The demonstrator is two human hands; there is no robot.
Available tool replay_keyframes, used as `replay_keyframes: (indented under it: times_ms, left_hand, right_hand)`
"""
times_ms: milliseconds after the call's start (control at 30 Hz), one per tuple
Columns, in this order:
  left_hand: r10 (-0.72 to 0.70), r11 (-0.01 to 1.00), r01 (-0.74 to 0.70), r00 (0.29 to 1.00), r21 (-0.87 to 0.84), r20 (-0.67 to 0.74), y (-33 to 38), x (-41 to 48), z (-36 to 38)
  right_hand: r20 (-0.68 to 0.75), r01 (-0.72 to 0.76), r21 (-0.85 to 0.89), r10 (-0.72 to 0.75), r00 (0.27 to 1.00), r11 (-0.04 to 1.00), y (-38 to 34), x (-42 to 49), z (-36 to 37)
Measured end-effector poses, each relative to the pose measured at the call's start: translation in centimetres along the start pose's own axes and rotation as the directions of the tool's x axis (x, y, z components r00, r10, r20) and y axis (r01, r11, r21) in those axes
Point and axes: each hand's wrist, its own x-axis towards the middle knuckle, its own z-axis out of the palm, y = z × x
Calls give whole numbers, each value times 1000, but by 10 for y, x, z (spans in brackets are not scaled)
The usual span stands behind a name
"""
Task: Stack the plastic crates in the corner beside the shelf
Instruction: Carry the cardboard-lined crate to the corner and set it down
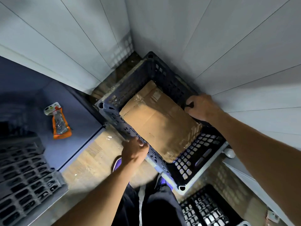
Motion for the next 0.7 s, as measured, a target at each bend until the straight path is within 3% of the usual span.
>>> replay_keyframes:
  times_ms: [133, 367, 567, 700]
  left_hand:
    - [28, 984, -8, 994, -176, 109, 21, 3, 2]
    - [68, 970, -20, 979, -242, 191, 19, 11, 2]
    - [91, 996, -90, 969, -15, 231, 21, 6, 3]
    - [159, 963, -192, 972, 189, 175, 26, -11, 1]
  right_hand:
    - [119, 70, -61, -63, 991, 996, -8, -10, 16]
    - [218, 34, 4, -34, 975, 999, -18, -42, 47]
    - [173, 2, 110, -21, 985, 994, -18, -58, 68]
    - [165, 10, 153, -36, 986, 988, -20, -74, 72]
